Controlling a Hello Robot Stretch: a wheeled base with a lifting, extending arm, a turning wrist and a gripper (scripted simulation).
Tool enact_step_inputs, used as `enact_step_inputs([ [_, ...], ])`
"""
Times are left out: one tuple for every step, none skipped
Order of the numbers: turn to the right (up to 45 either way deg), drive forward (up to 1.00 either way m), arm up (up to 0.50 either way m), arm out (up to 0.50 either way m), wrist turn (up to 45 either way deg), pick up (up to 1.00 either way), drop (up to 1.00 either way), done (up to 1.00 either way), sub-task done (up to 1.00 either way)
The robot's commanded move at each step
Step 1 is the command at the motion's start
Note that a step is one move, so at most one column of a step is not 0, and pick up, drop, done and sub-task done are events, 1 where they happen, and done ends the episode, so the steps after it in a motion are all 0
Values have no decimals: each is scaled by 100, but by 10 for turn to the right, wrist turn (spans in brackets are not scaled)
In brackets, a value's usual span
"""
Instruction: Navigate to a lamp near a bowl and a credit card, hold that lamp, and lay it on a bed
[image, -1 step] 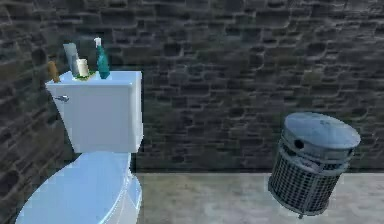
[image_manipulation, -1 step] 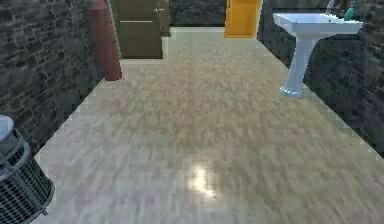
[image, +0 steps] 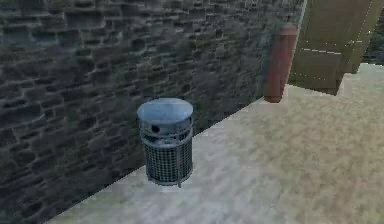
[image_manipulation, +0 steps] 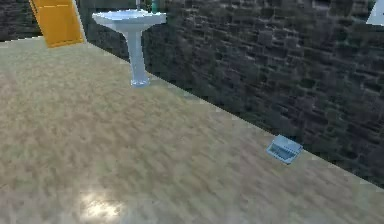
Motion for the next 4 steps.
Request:
enact_step_inputs([
  [450,0,0,0,0,0,0,0,0],
  [30,0,0,0,0,0,0,0,0],
  [0,100,0,0,0,0,0,0,0],
  [0,100,0,0,0,0,0,0,0],
])
